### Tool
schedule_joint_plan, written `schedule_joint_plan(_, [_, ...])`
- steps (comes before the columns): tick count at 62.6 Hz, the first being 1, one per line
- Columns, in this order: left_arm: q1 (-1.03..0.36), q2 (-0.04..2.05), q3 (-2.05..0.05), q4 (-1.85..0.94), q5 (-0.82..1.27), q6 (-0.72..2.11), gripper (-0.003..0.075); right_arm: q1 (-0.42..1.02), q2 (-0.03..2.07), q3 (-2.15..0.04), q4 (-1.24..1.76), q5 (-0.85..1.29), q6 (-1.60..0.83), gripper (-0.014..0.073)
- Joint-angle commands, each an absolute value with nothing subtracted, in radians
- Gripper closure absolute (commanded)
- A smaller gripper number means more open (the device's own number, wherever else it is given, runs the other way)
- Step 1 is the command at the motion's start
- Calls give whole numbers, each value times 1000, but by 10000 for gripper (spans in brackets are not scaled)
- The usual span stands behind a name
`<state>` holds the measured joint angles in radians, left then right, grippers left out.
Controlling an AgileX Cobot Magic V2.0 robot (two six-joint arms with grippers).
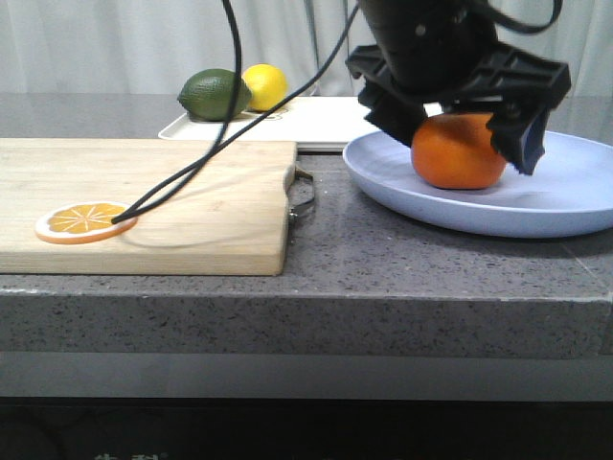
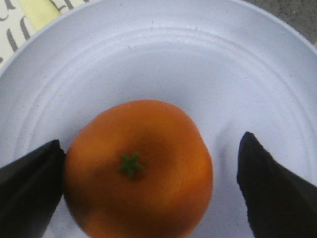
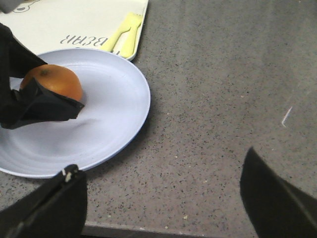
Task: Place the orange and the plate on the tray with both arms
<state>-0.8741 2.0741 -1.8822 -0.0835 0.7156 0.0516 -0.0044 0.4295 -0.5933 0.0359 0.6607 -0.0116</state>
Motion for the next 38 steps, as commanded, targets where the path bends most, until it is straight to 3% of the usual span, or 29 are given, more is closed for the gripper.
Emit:
schedule_joint_plan(1, [-881, 1932, -1919, -103, 695, 36, 45, -5, 444, -630, 38, 587, -20, -39])
schedule_joint_plan(18, [-879, 1678, -1781, -78, 706, 36, 45, -5, 444, -630, 37, 606, -20, -39])
schedule_joint_plan(38, [-816, 1289, -1249, -38, 553, 34, 46, -5, 487, -631, 37, 685, -20, -39])
